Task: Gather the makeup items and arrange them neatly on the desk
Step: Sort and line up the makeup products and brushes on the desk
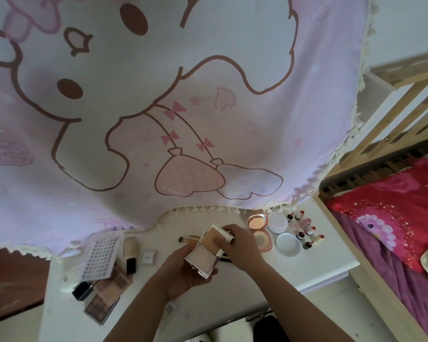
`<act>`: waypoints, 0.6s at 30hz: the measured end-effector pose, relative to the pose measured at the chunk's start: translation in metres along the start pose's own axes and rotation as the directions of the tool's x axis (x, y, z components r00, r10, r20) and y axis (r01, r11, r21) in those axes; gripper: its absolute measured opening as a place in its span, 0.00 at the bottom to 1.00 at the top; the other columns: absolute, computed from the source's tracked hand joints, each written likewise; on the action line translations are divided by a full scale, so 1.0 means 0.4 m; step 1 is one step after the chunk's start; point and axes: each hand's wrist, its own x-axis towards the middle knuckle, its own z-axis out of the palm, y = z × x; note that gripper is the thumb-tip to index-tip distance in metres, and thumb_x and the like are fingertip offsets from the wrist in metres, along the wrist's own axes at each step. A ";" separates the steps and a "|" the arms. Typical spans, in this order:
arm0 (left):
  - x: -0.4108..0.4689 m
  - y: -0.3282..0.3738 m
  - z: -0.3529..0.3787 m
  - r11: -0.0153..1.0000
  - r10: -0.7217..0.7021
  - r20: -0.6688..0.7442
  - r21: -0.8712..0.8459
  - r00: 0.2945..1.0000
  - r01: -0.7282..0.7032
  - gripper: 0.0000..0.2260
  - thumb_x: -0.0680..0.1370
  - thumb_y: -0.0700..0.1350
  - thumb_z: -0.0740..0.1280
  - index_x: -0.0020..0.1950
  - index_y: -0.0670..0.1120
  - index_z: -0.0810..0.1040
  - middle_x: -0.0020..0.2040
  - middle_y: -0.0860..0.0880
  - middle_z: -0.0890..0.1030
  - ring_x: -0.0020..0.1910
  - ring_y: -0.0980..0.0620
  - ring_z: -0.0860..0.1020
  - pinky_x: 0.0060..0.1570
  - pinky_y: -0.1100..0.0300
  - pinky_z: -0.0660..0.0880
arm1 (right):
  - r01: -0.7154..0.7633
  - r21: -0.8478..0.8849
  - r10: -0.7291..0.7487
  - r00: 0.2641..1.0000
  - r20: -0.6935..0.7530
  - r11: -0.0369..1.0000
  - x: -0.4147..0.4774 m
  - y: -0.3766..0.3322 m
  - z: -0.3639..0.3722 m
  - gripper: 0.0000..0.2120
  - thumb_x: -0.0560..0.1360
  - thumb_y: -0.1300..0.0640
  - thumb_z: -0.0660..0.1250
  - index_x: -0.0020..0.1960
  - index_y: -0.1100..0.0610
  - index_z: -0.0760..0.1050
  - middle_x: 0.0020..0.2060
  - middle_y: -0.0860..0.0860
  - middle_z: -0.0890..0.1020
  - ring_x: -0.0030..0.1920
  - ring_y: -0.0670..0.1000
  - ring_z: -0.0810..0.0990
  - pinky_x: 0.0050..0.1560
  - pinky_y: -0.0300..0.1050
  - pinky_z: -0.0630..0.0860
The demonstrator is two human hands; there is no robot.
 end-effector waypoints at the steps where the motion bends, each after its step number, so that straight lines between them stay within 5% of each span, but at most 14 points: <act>1: 0.005 -0.004 -0.004 1.000 -0.002 -0.011 0.027 1.000 0.003 0.18 0.79 0.46 0.61 0.61 0.35 0.78 0.57 0.32 0.80 0.49 0.35 0.80 0.39 0.50 0.80 | 0.011 0.000 -0.011 1.000 -0.003 1.000 -0.001 0.007 0.001 0.18 0.75 0.44 0.70 0.62 0.50 0.77 0.54 0.47 0.82 0.47 0.44 0.77 0.45 0.36 0.68; 6: 0.054 -0.028 -0.024 0.979 0.084 -0.162 0.196 0.983 -0.051 0.13 0.78 0.41 0.66 0.58 0.34 0.79 0.50 0.37 0.81 0.45 0.43 0.79 0.41 0.55 0.78 | -0.006 0.092 -0.002 0.996 0.084 0.996 -0.006 0.033 -0.009 0.20 0.75 0.43 0.69 0.64 0.50 0.76 0.53 0.47 0.81 0.50 0.46 0.79 0.46 0.33 0.71; 9: 0.081 -0.036 -0.026 0.980 0.133 -0.257 0.181 0.957 -0.088 0.08 0.78 0.37 0.66 0.54 0.36 0.80 0.47 0.38 0.83 0.41 0.45 0.81 0.37 0.57 0.80 | -0.065 0.192 0.058 0.998 0.038 0.979 -0.009 0.057 -0.016 0.14 0.82 0.47 0.61 0.60 0.53 0.77 0.51 0.50 0.82 0.50 0.51 0.80 0.53 0.46 0.77; 11: 0.097 -0.036 -0.034 0.981 0.177 -0.330 0.138 0.927 -0.138 0.07 0.79 0.37 0.65 0.55 0.38 0.80 0.47 0.39 0.83 0.41 0.46 0.81 0.34 0.58 0.80 | -0.070 0.062 0.070 0.998 0.008 0.996 -0.003 0.092 -0.012 0.13 0.82 0.51 0.60 0.63 0.54 0.76 0.57 0.53 0.80 0.56 0.53 0.79 0.58 0.49 0.75; 14: 0.116 -0.027 -0.062 0.972 0.229 -0.407 0.143 0.884 -0.186 0.10 0.79 0.36 0.65 0.60 0.40 0.79 0.50 0.39 0.83 0.44 0.44 0.82 0.35 0.57 0.79 | -0.043 -0.202 0.079 0.981 0.176 0.978 0.013 0.134 0.010 0.26 0.78 0.51 0.65 0.75 0.51 0.65 0.70 0.55 0.68 0.67 0.57 0.72 0.62 0.51 0.73; 18: 0.118 -0.015 -0.087 0.958 0.285 -0.479 0.168 0.830 -0.231 0.15 0.77 0.34 0.67 0.62 0.45 0.77 0.53 0.38 0.82 0.45 0.41 0.82 0.35 0.55 0.78 | 0.016 -0.382 0.091 0.961 0.261 0.924 0.044 0.168 0.060 0.40 0.73 0.46 0.70 0.79 0.50 0.55 0.70 0.57 0.62 0.66 0.60 0.72 0.60 0.53 0.76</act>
